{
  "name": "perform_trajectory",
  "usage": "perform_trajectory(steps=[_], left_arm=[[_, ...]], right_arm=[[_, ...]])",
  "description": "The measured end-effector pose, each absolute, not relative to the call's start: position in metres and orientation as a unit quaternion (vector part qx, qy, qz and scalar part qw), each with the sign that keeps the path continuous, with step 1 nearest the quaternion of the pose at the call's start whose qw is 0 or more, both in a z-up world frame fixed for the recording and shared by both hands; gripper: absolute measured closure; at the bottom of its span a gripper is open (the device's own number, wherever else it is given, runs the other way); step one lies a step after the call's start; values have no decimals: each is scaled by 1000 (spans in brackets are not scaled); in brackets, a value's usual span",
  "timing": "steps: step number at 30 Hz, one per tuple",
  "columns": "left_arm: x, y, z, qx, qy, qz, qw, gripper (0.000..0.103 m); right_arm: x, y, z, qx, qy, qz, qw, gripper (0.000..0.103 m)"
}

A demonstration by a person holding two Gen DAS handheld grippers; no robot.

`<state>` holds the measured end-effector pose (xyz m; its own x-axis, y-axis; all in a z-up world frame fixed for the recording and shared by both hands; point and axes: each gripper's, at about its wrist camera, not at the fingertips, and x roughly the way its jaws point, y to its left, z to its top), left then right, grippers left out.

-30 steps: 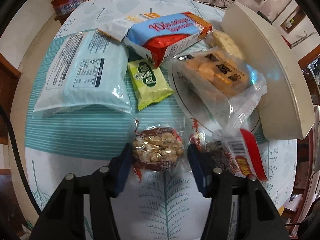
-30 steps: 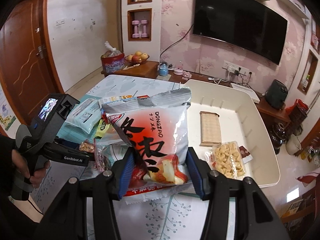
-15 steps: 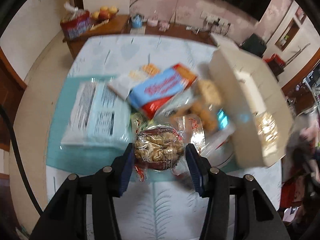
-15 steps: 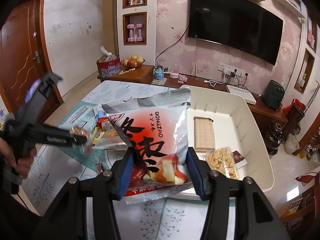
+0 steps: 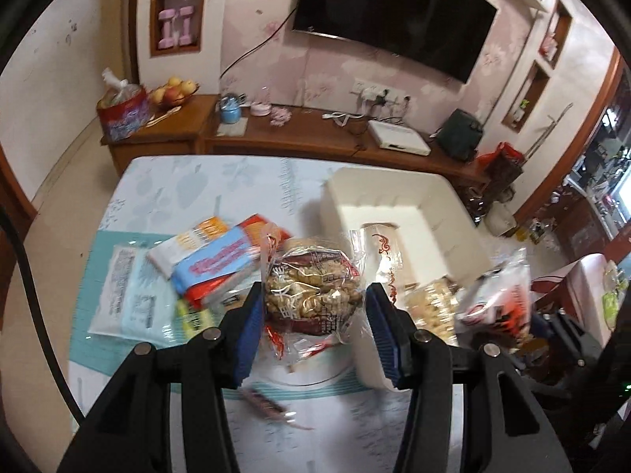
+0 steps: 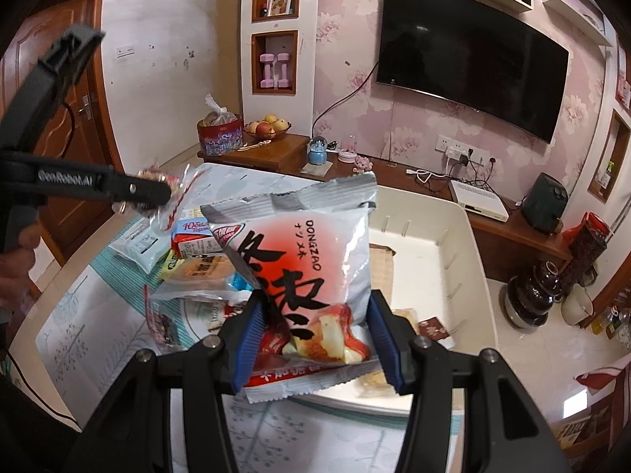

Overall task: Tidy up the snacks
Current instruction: 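Lower both snacks into the white bin and open both tools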

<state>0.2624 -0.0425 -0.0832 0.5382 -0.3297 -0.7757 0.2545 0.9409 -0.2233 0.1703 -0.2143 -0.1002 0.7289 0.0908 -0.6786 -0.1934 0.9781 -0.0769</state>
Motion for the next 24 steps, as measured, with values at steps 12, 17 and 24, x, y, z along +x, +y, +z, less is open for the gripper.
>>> perform_trajectory(steps=[12,17,24], left_arm=[[264,-132,-93,-36,446,-227,865,53],[268,-155,-98,-33,448,-240,860,53],[266,-162,-101,-30,447,-218,867,51]], right_arm=[[182,-271,-97,-82,358,58,928,51],[191,-298,-102,-50,377,40,924,50],[200,-315,-112,-25,405,21,914,49]])
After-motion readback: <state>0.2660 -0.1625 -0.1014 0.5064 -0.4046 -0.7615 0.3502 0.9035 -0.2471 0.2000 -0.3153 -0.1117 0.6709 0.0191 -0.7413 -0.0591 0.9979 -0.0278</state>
